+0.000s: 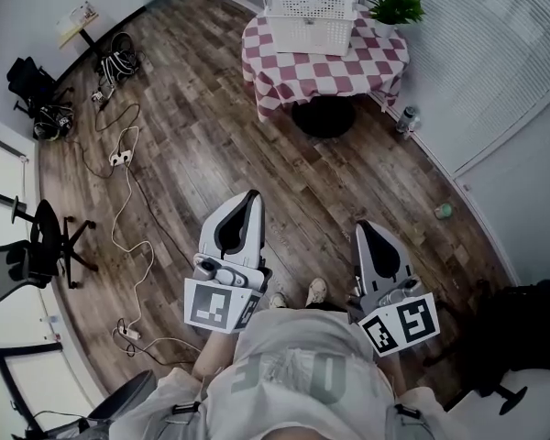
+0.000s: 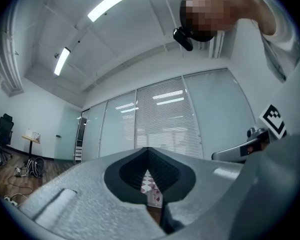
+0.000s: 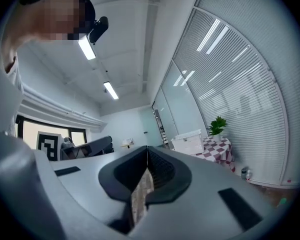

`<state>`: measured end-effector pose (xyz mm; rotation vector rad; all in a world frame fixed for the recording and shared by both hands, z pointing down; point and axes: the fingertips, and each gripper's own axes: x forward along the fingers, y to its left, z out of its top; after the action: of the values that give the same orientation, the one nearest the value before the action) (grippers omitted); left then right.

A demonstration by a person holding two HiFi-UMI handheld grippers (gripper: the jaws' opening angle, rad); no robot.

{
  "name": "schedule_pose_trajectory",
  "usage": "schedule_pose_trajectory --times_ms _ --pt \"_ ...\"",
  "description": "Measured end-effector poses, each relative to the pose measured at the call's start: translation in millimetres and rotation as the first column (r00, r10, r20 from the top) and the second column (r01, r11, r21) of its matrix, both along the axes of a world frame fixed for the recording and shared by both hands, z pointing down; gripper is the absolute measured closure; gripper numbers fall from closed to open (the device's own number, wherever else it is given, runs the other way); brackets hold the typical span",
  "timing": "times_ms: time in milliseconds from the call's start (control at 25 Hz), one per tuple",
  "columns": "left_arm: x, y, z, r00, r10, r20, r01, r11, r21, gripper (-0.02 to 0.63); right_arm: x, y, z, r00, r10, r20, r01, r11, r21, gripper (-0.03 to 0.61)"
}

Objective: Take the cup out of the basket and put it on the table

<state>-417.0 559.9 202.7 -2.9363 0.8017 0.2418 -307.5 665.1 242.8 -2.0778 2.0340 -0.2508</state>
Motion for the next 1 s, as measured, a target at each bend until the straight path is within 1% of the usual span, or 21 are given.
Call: schedule_pose_trajectory --times_ms 80,160,280,360,480,560,720,800,840,920,960,1000 --pt "9 -4 4 1.0 -0.008 0.002 0.008 1.0 0.0 0.611 9 -1 2 1.0 -0.014 -0.006 0.015 1.0 0.014 0.568" --pt "20 -10 9 1.0 -0.017 0.004 0.017 1.0 -0.004 0.611 22 -5 7 1.0 -0.014 -0.008 0.014 1.0 0.003 0.568" --pt "33 -15 17 1.0 -0.028 0.0 0.028 0.999 -0.028 0.611 40 -11 21 0.999 -0.011 -0.031 0.009 0.997 -0.071 0.569" --pt "41 -23 22 0.999 -0.032 0.004 0.032 0.999 -0.041 0.611 49 -18 26 0.999 -0.017 -0.035 0.013 0.996 -0.094 0.569" --pt "58 -43 33 0.999 -0.035 0.013 0.035 0.997 -0.069 0.611 65 -31 33 1.0 -0.019 -0.004 0.019 0.994 -0.104 0.569" --pt "74 -60 42 0.999 -0.03 0.016 0.031 0.996 -0.083 0.611 78 -46 42 1.0 -0.024 -0.004 0.023 0.993 -0.119 0.569" --pt "102 -98 47 1.0 -0.02 0.003 0.02 0.996 -0.085 0.611 108 -87 57 1.0 -0.026 -0.005 0.025 0.987 -0.159 0.569" --pt "113 -124 46 1.0 -0.012 -0.008 0.011 0.996 -0.093 0.611 120 -116 55 0.999 -0.039 -0.03 0.033 0.986 -0.165 0.568" --pt "119 -141 47 1.0 -0.01 -0.018 0.008 0.994 -0.112 0.611 125 -132 55 0.997 -0.046 -0.061 0.035 0.984 -0.174 0.568" --pt "129 -179 48 0.998 -0.017 -0.055 0.007 0.984 -0.176 0.611 136 -163 55 0.989 -0.053 -0.136 0.024 0.978 -0.207 0.569" --pt "135 -196 45 0.997 -0.022 -0.071 0.008 0.981 -0.195 0.611 143 -178 54 0.986 -0.053 -0.158 0.017 0.975 -0.22 0.569" --pt "143 -212 42 0.997 -0.024 -0.076 0.009 0.981 -0.196 0.611 150 -192 53 0.985 -0.05 -0.163 0.012 0.974 -0.227 0.568"
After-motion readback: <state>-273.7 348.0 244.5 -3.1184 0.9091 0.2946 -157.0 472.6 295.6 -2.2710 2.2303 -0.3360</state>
